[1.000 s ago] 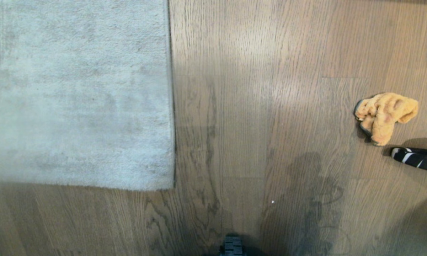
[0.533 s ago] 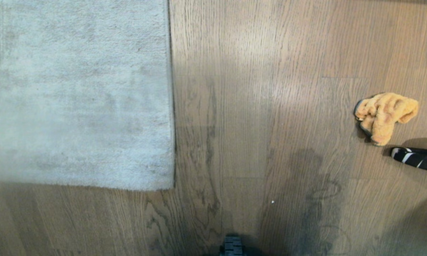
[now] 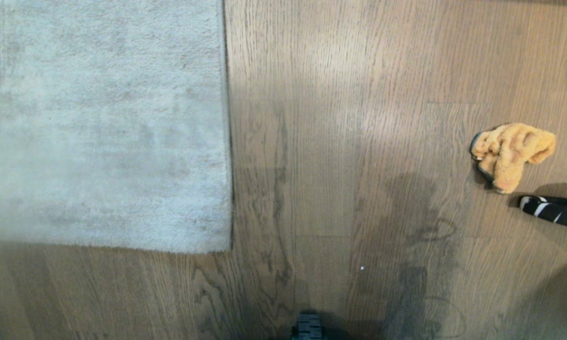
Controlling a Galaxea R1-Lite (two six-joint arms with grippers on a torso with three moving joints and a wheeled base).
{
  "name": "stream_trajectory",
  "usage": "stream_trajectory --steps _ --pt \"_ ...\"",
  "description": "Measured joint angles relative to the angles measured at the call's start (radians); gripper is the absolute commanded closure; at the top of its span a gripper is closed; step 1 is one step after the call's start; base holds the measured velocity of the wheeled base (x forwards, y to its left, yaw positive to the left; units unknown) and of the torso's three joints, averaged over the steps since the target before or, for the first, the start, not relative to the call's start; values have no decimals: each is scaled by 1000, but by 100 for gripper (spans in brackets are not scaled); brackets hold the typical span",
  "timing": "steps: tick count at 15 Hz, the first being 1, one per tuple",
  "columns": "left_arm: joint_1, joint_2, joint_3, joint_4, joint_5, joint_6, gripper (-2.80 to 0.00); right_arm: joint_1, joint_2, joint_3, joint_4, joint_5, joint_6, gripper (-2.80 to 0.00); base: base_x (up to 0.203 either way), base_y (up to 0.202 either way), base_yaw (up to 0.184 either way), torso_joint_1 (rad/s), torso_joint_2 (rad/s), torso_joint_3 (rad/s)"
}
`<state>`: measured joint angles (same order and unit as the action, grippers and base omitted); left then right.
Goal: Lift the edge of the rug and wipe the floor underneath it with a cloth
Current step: Pick up the rag
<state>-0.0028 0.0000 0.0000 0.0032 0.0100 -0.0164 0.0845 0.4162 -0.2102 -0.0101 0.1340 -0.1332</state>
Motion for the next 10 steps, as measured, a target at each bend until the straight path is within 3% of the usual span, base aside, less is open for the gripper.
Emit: stream_trajectory --steps 10 --pt "0 0 0 0 0 0 0 -25 490 -92 -394 -47 -1 0 0 0 0 0 0 0"
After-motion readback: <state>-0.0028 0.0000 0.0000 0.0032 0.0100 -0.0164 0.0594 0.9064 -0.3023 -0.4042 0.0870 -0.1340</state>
